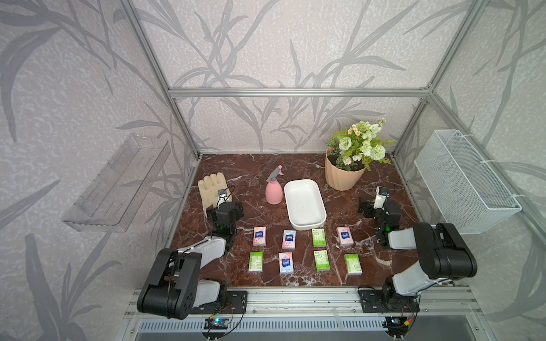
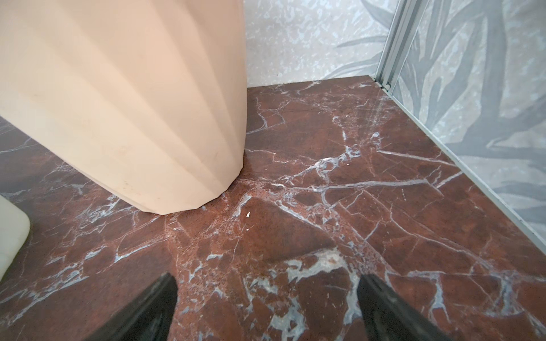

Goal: Take the pocket tissues out of the storage box
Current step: Reset both arms

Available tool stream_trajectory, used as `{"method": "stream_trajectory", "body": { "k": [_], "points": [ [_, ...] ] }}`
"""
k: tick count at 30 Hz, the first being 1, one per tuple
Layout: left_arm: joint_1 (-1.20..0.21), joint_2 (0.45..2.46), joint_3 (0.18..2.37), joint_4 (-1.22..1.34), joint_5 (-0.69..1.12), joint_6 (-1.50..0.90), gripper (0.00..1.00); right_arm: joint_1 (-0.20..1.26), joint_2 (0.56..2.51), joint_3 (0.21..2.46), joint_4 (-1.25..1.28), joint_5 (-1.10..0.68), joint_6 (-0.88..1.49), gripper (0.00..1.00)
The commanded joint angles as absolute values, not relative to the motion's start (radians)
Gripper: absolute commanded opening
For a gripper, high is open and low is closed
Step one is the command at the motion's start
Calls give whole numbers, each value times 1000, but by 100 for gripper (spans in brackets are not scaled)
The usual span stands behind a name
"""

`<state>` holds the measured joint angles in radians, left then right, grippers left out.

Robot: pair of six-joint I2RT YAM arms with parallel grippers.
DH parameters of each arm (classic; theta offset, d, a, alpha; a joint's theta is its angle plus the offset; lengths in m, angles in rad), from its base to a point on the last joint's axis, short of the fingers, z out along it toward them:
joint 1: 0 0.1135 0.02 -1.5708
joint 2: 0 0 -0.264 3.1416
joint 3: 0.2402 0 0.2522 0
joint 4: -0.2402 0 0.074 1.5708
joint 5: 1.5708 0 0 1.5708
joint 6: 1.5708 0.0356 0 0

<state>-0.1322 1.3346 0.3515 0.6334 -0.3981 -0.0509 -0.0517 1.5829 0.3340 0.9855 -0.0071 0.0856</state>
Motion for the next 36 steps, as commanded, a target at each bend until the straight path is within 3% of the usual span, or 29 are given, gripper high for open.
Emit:
{"method": "stream_trajectory", "body": {
  "k": [1, 10, 13, 15, 17, 36],
  "points": [
    [-104, 1377, 348, 806, -317, 26, 100, -51, 1581, 346, 1020, -15, 94, 99],
    [-50, 1553, 356, 980, -254, 0, 100, -51, 1581, 346, 1020, -15, 95, 99],
    [-22, 1519, 410, 804, -204, -22, 100, -51, 1581, 345, 1021, -16, 94, 99],
    [-21, 1542, 391, 884, -206, -20, 100, -51, 1580, 345, 1019, -15, 95, 99],
    [-21, 1516, 413, 797, -203, -20, 100, -51, 1581, 346, 1019, -15, 94, 99],
    [-20, 1521, 407, 818, -193, -14, 100, -51, 1581, 346, 1019, -15, 95, 99]
  ]
}}
